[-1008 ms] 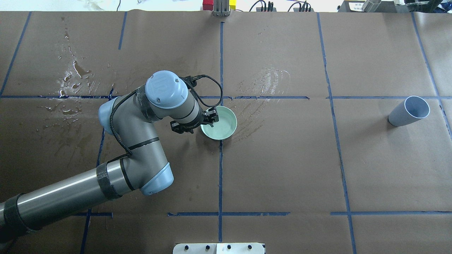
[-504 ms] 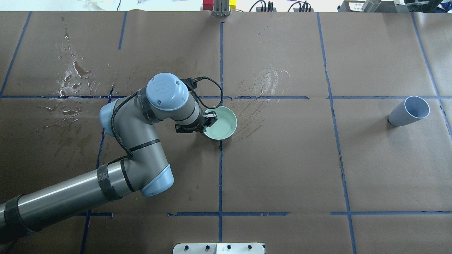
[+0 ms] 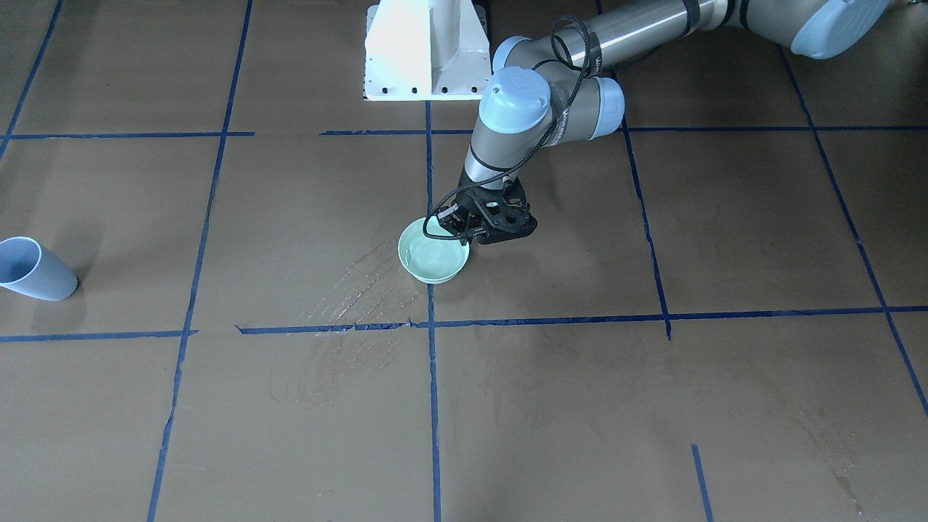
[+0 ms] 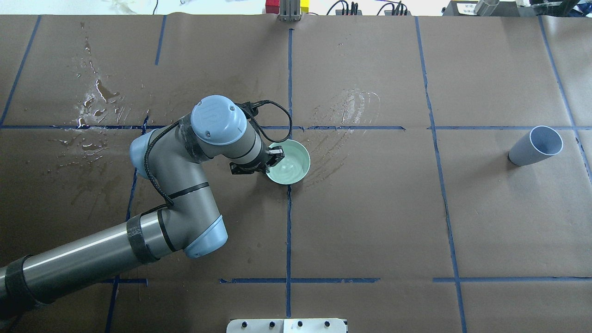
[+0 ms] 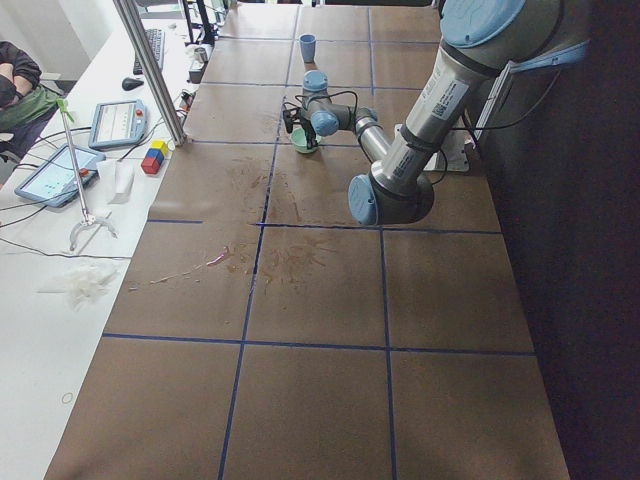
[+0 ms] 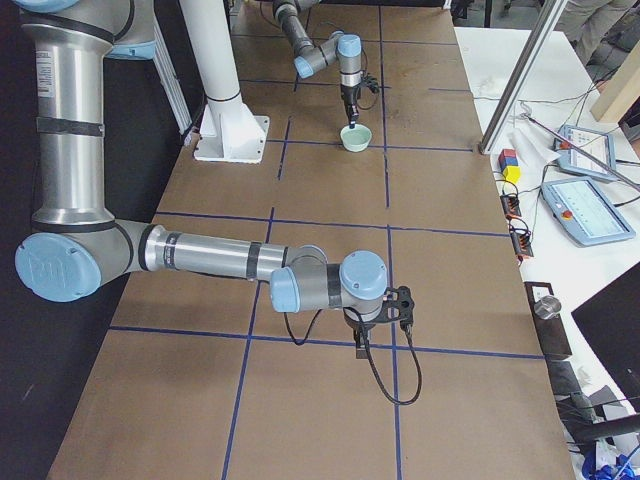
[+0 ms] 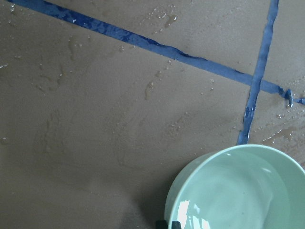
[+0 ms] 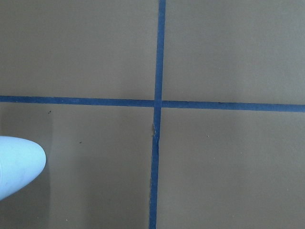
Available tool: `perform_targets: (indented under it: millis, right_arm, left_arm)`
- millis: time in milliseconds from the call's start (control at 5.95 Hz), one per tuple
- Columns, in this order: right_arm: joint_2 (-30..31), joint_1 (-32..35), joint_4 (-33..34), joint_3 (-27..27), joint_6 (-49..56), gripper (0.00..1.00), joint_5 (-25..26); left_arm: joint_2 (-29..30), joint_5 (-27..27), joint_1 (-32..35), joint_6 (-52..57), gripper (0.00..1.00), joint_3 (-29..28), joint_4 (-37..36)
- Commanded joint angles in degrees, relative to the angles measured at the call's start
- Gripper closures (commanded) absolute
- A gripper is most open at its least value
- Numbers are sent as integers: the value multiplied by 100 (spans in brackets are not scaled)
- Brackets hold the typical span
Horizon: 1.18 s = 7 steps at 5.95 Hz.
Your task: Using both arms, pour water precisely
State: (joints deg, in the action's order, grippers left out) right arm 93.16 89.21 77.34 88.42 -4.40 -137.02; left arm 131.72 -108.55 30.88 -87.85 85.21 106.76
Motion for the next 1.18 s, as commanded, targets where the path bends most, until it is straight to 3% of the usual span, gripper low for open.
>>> perform_targets:
  millis: [0,336,672,1008]
  right_arm:
    - [-9,-9,0,0,9,0,0]
    - [0,-9,-9,0,0,0,0]
    - [0,0,-9,0,0,0,-9]
    - [0,-9,-18,0,0,0,0]
  left_arm:
    - [-6,-43,154,5,100,92,-15]
    - [-215,-708,496,66,100,319,3]
    - [-698,-1007,769,319,100,620,299]
    - [-1469,-1736,1382,1151,100,838,678]
